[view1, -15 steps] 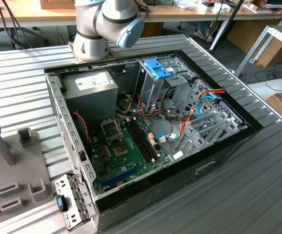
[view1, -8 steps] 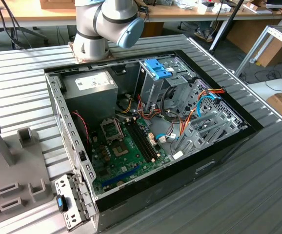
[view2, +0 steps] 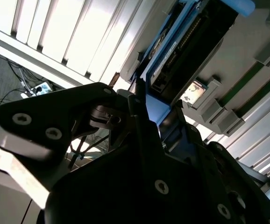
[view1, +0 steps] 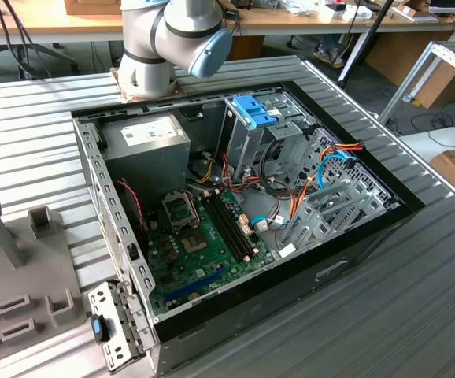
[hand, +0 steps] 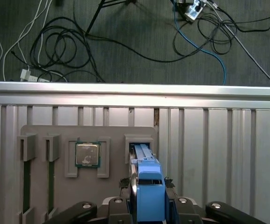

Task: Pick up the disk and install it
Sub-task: 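Pick up the disk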

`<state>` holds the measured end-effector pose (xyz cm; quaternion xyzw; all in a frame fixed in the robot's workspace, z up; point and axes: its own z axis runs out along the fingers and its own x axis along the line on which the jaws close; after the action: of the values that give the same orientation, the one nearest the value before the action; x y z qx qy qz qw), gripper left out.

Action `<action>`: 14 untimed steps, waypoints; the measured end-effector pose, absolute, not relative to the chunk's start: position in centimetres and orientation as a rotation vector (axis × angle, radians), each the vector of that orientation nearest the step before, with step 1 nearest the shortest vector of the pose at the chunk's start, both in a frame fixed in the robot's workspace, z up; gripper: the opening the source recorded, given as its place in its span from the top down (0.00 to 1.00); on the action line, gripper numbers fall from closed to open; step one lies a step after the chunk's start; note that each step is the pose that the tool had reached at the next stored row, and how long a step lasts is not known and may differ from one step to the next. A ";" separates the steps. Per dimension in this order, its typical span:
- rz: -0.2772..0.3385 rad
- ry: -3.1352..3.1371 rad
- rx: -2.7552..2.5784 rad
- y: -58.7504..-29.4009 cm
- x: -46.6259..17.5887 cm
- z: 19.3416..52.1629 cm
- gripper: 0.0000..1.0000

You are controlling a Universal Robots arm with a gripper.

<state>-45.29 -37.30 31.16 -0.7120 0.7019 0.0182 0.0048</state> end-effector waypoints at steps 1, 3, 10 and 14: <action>0.063 2.201 -2.232 -37.3 -45.3 31.1 0.64; 0.065 2.202 -2.234 -37.3 -45.3 31.1 0.64; 0.065 2.202 -2.233 -37.3 -45.3 35.0 0.64; 0.065 2.202 -2.233 -37.3 -45.3 36.7 0.64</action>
<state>-45.29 -37.30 36.74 -0.7120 0.7019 0.0206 0.0024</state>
